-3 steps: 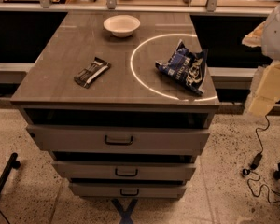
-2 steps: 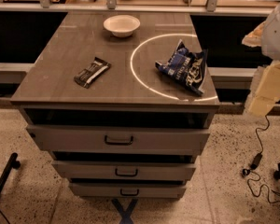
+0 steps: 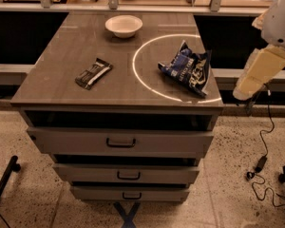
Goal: Move blue chip bag near rxbar chocolate
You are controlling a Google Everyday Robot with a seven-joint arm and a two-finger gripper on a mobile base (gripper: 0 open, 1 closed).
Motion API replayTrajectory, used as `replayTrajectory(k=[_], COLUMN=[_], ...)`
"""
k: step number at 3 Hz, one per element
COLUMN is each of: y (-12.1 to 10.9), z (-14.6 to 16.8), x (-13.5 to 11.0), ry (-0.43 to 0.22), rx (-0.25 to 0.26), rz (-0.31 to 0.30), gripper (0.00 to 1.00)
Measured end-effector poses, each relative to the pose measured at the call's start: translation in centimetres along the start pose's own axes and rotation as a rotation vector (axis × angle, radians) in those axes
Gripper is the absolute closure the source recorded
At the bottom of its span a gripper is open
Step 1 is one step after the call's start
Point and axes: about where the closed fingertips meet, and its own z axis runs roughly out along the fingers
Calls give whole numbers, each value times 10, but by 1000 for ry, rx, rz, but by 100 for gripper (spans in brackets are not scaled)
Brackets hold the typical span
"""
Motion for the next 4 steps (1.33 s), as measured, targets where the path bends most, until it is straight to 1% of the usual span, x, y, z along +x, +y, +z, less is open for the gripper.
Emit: replayTrajectory(k=[1, 2, 3, 4], y=[-47, -74, -87, -85], z=[15, 50, 91, 134], x=[-10, -23, -52, -74], ry=[-22, -84, -160, -199], rx=[98, 113, 67, -23], rz=[81, 185, 237, 256], gripper=[0, 0, 0, 0])
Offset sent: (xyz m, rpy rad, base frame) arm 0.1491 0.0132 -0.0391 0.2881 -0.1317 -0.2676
